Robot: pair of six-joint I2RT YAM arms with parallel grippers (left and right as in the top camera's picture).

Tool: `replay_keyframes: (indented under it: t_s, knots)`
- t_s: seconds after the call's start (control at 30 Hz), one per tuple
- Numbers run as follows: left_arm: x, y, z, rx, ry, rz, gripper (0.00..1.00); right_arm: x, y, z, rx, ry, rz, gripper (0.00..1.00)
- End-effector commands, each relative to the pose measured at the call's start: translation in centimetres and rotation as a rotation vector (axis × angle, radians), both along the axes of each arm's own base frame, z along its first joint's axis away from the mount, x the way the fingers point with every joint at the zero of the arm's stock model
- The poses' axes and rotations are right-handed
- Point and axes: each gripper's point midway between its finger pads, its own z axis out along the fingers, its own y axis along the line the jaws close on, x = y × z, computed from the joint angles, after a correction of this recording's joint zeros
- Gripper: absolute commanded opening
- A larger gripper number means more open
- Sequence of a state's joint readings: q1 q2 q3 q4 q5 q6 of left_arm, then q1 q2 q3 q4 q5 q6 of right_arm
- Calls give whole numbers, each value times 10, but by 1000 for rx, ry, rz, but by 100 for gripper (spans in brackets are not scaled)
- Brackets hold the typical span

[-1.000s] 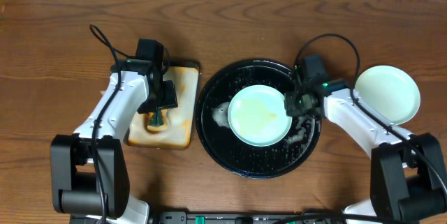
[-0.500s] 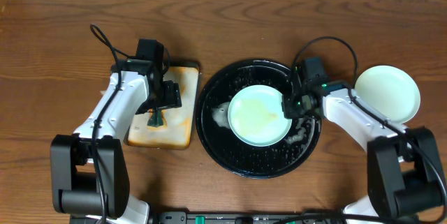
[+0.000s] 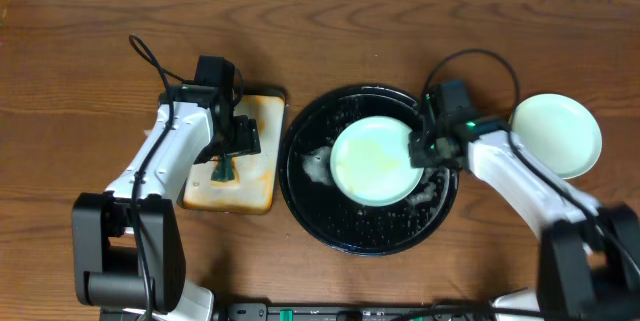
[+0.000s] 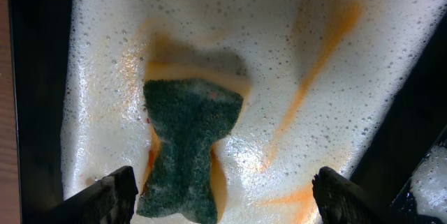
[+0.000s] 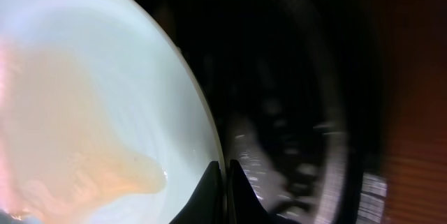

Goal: Clean dirty plates on tray and stack at the side
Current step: 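Lift the smaller light-blue plate off the black tray with the right gripper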

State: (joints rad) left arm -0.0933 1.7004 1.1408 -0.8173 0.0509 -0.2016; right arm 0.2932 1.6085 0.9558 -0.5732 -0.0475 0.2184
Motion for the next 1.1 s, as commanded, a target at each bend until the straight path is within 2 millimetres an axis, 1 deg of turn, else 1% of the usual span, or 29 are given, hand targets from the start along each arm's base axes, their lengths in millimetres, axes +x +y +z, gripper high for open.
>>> replay_keyframes:
  t_s: [0.0,0.17,0.33,0.43,0.47,0.53,0.67,0.83,0.9,1.07]
  knots:
    - [-3,1,-2,0,10,-7,82,24,-11,64,-111,-231,1,1]
    - [-3,1,-2,0,10,-7,82,23,-19,108,-256,-392,11,1]
    - [-3,1,-2,0,10,-7,83,20,-22,144,-426,-529,5,1]
    - [-3,1,-2,0,10,-7,83,18,-25,164,-589,-607,13,1]
    - [-3,1,-2,0,10,-7,83,17,-26,174,-671,-641,22,1]
    - [-3,1,-2,0,10,-7,83,15,-21,186,-745,-685,39,1]
    - [-3,1,-2,0,10,-7,83,10,1,197,-789,-739,113,1]
    - [-3,1,-2,0,10,-7,83,0,12,211,-866,-791,123,1]
    - [-3,1,-2,0,10,-7,83,-4,20,213,-887,-803,157,1]
    - [-3,1,-2,0,10,-7,83,-14,31,223,-945,-837,185,1]
